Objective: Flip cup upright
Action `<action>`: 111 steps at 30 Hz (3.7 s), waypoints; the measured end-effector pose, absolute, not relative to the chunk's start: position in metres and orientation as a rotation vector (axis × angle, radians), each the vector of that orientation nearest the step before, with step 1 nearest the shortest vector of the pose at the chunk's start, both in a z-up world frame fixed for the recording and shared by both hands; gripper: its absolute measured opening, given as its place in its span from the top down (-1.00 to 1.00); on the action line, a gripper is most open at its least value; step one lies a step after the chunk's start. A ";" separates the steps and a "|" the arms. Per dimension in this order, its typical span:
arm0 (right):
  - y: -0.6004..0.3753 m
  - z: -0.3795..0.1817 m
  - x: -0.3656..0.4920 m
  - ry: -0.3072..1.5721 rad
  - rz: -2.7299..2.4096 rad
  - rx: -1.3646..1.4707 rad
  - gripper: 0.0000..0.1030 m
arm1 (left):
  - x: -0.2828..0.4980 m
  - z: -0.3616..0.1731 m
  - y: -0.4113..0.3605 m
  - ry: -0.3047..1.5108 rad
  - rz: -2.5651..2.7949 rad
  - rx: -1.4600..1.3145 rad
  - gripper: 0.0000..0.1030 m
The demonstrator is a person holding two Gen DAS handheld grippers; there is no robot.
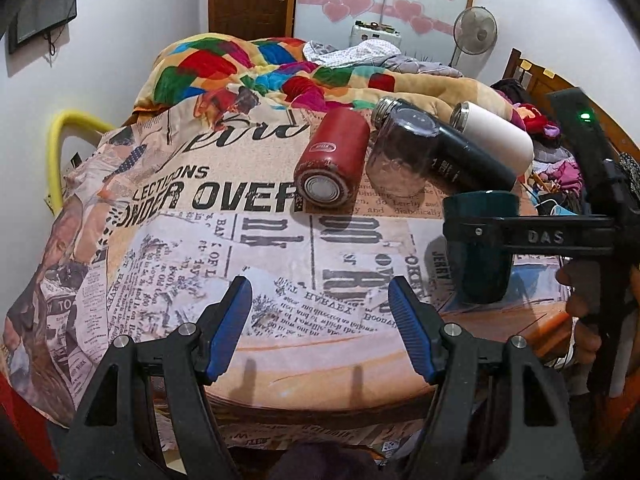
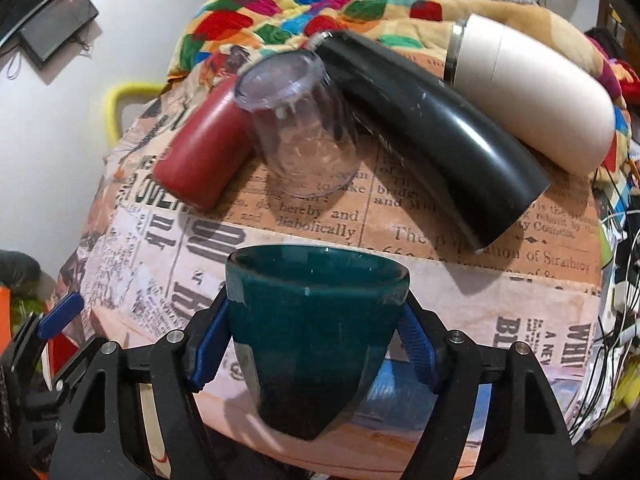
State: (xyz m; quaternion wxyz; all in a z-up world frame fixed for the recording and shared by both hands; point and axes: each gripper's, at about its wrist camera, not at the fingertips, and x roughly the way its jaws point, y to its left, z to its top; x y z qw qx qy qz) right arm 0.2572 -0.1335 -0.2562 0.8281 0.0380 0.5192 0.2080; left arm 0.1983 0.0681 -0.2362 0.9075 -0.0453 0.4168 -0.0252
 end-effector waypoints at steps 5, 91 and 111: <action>-0.136 -0.233 0.247 1.034 0.464 0.053 -0.41 | 0.200 -0.229 0.065 0.847 -0.053 -0.091 -0.35; -0.209 -0.028 0.003 0.144 0.360 0.061 -1.00 | -0.009 -0.009 0.013 0.091 0.036 -0.042 -0.96; -0.209 -0.029 0.001 0.170 0.359 0.050 -1.00 | -0.007 -0.012 0.013 0.112 0.037 -0.042 -0.99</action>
